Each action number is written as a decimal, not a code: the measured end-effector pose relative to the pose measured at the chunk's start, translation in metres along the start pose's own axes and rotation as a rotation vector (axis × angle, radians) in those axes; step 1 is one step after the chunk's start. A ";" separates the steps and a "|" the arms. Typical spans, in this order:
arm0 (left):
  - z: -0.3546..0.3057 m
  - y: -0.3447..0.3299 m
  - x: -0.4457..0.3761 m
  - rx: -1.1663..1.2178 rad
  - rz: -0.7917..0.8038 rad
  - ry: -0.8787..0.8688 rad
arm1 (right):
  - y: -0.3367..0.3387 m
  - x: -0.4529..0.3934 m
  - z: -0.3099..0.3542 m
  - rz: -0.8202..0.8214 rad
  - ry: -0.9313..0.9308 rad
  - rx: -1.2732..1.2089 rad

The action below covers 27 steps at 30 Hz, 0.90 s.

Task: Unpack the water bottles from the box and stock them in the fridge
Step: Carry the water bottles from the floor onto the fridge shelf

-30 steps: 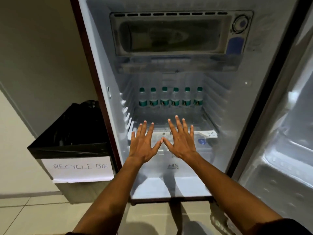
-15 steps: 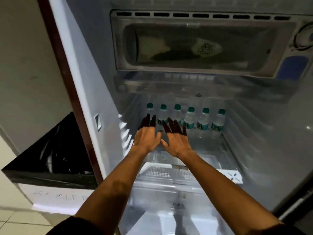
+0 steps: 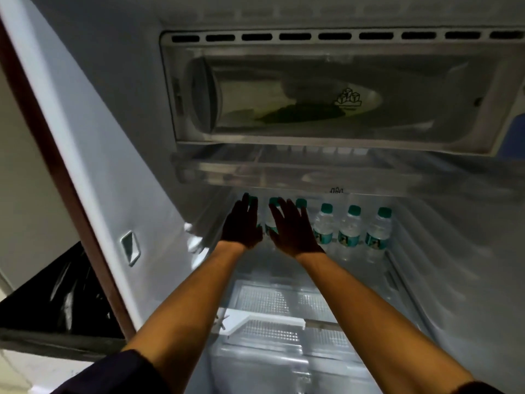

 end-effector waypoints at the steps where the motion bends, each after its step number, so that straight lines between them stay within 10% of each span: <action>1: -0.001 0.000 -0.004 -0.008 -0.002 -0.016 | 0.004 -0.005 0.000 -0.023 -0.007 -0.014; 15: -0.009 0.011 -0.021 0.068 -0.109 -0.121 | 0.034 -0.018 0.001 -0.189 0.094 -0.218; 27: -0.006 0.037 0.011 0.034 0.001 -0.023 | 0.052 0.007 -0.002 0.097 -0.029 -0.334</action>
Point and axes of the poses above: each hand's wrist, its own x-axis away from the middle knuckle, its own y-axis out of the back of the hand, z = x × y, the point moved 9 cm from there along -x, towards the middle knuckle, and after that the axes turned 2 degrees about -y, right-handed, at the moved point
